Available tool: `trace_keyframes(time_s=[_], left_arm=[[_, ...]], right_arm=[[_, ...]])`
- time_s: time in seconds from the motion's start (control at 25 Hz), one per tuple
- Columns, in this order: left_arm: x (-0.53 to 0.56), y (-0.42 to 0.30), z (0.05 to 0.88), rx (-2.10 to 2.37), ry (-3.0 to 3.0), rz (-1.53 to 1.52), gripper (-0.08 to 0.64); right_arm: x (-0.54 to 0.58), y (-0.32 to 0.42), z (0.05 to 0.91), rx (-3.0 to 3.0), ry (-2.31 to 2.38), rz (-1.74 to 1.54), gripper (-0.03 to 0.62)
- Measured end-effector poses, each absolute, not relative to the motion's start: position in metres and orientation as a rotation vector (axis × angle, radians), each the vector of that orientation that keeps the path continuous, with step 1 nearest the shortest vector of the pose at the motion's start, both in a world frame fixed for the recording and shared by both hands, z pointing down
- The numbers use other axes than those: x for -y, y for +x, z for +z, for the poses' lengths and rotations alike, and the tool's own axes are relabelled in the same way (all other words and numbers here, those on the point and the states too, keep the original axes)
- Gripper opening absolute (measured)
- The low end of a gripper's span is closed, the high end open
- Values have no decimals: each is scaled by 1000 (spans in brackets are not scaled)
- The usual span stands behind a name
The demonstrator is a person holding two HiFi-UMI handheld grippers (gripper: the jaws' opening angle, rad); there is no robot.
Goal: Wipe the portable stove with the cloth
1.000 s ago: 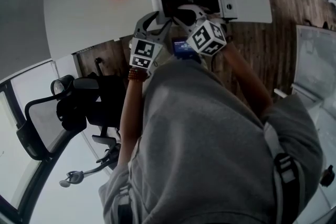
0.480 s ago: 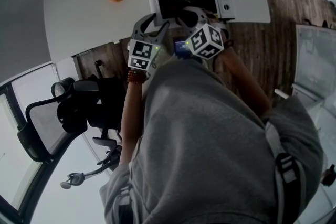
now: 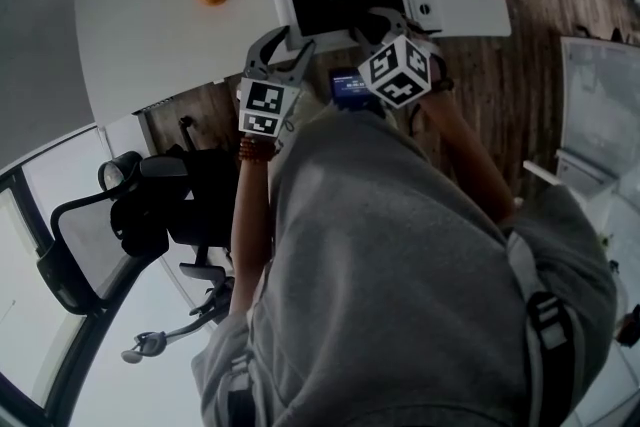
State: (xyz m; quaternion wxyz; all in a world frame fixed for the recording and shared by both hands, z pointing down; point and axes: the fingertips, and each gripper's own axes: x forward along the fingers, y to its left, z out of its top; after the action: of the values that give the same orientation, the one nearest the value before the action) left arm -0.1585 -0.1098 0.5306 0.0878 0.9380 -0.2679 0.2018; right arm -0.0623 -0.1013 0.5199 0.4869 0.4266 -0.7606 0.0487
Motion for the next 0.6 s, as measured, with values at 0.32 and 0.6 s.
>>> trace_keyframes(time_s=[0.32, 0.6], left_arm=[[109, -158, 530, 793, 2796, 601, 230], [109, -154, 524, 745, 2854, 634, 230]], right_arm=[[100, -40, 520, 1794, 1066, 226, 87], [98, -77, 493, 2022, 1018, 113, 94]])
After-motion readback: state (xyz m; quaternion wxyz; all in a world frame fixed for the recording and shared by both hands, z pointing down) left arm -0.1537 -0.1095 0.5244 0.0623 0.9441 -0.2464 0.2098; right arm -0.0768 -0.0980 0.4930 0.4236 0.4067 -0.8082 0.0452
